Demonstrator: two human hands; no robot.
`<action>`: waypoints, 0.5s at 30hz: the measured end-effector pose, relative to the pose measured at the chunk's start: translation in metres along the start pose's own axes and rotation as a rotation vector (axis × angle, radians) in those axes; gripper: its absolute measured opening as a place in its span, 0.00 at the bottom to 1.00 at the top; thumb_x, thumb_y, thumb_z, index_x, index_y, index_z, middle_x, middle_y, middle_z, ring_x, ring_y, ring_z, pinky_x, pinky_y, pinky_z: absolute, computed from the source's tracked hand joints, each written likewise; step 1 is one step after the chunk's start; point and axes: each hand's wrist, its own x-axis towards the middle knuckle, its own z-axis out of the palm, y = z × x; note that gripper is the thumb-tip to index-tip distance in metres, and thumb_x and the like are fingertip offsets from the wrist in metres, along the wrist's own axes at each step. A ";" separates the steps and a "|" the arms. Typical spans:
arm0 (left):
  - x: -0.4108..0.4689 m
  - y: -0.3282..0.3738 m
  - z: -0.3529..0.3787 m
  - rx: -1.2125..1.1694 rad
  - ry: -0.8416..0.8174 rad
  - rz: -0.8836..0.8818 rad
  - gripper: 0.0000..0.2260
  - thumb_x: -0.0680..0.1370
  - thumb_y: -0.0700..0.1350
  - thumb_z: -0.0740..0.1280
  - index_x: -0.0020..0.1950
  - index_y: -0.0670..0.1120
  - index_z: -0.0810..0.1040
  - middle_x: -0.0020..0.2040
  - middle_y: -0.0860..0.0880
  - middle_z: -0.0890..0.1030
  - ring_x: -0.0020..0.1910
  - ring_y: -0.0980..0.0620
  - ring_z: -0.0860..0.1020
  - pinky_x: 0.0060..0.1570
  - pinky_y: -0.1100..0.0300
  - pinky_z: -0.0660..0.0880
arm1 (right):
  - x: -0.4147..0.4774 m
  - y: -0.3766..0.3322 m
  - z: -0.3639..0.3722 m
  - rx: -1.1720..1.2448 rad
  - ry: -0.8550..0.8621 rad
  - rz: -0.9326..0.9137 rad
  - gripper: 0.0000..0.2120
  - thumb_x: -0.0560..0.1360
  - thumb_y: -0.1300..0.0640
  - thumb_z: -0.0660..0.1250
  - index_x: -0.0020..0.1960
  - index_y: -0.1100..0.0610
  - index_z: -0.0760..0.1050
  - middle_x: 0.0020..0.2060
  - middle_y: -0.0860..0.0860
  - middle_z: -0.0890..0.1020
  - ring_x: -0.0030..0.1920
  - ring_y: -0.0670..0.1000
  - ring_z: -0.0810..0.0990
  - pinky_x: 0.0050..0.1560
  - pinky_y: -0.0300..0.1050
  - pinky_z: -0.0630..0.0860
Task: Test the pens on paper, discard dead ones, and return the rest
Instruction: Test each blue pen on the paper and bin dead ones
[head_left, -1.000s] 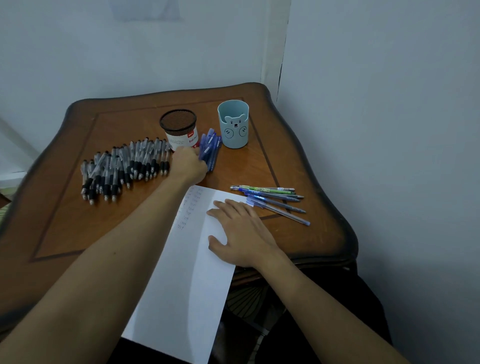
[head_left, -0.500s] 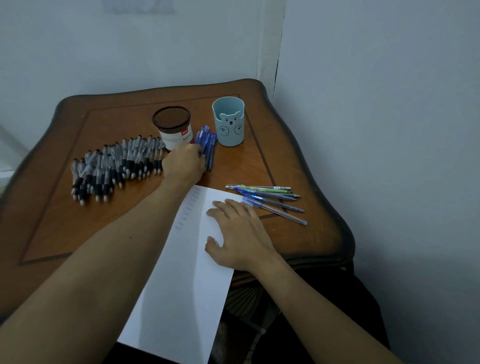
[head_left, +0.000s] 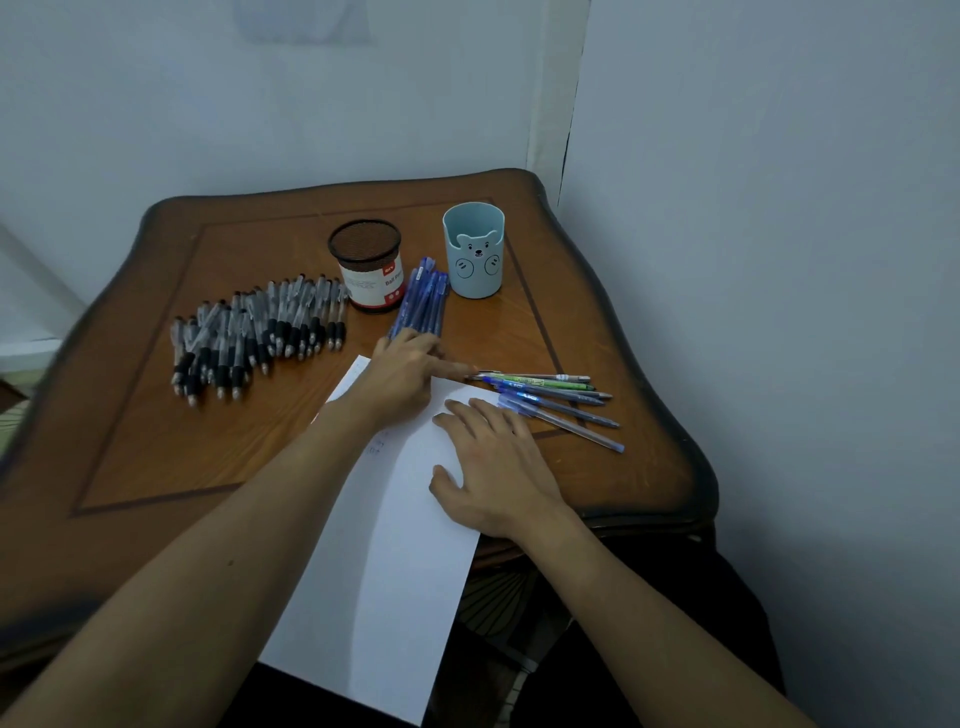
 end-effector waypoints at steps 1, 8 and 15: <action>-0.002 -0.003 0.000 0.007 0.012 -0.012 0.24 0.82 0.34 0.59 0.68 0.61 0.78 0.60 0.51 0.76 0.63 0.49 0.67 0.54 0.54 0.58 | 0.000 0.000 0.000 0.003 0.000 0.000 0.30 0.77 0.43 0.56 0.76 0.53 0.64 0.78 0.51 0.63 0.78 0.52 0.57 0.77 0.54 0.49; -0.019 -0.016 -0.007 -0.020 0.170 -0.147 0.14 0.82 0.43 0.64 0.65 0.51 0.81 0.57 0.49 0.78 0.59 0.47 0.71 0.54 0.50 0.70 | 0.002 0.002 -0.001 0.016 -0.031 -0.034 0.29 0.78 0.43 0.57 0.77 0.52 0.62 0.78 0.50 0.62 0.79 0.51 0.55 0.78 0.55 0.47; -0.019 -0.010 -0.010 -0.001 0.086 -0.151 0.13 0.82 0.49 0.66 0.66 0.50 0.81 0.59 0.49 0.81 0.57 0.50 0.73 0.53 0.53 0.72 | 0.004 0.002 -0.001 0.022 -0.051 -0.048 0.29 0.80 0.44 0.57 0.78 0.51 0.60 0.79 0.49 0.59 0.79 0.50 0.52 0.78 0.52 0.43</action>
